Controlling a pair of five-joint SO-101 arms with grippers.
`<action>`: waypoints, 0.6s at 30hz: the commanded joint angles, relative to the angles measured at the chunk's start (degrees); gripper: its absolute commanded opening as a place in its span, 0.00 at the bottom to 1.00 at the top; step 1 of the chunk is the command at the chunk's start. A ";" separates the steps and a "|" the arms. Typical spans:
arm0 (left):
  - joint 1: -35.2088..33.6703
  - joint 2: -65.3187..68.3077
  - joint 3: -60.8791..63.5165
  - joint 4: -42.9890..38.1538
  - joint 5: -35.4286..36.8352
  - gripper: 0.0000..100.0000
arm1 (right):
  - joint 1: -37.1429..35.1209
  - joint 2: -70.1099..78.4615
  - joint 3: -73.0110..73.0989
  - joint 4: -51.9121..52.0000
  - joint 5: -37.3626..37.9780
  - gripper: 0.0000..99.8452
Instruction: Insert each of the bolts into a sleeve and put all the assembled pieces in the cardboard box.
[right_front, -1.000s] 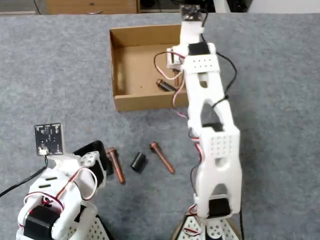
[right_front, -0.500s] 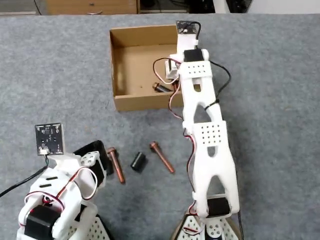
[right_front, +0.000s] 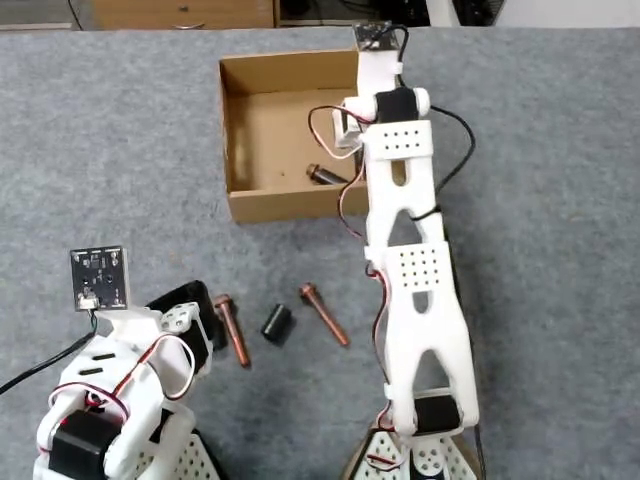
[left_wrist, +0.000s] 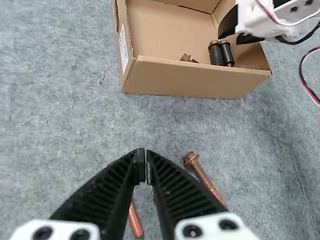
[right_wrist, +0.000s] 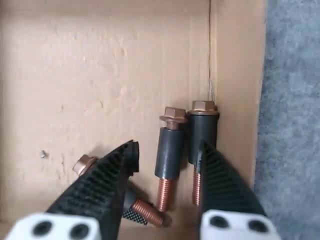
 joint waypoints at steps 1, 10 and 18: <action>-0.09 -0.13 -1.05 -0.88 -0.62 0.02 | 0.22 -5.67 -2.42 3.96 0.09 0.17; -0.18 -0.13 -1.05 -0.88 -0.62 0.02 | -0.40 -25.80 -1.89 9.14 0.00 0.17; -0.44 0.13 -0.97 -0.88 -0.62 0.02 | -2.68 -44.18 -1.80 9.14 0.09 0.17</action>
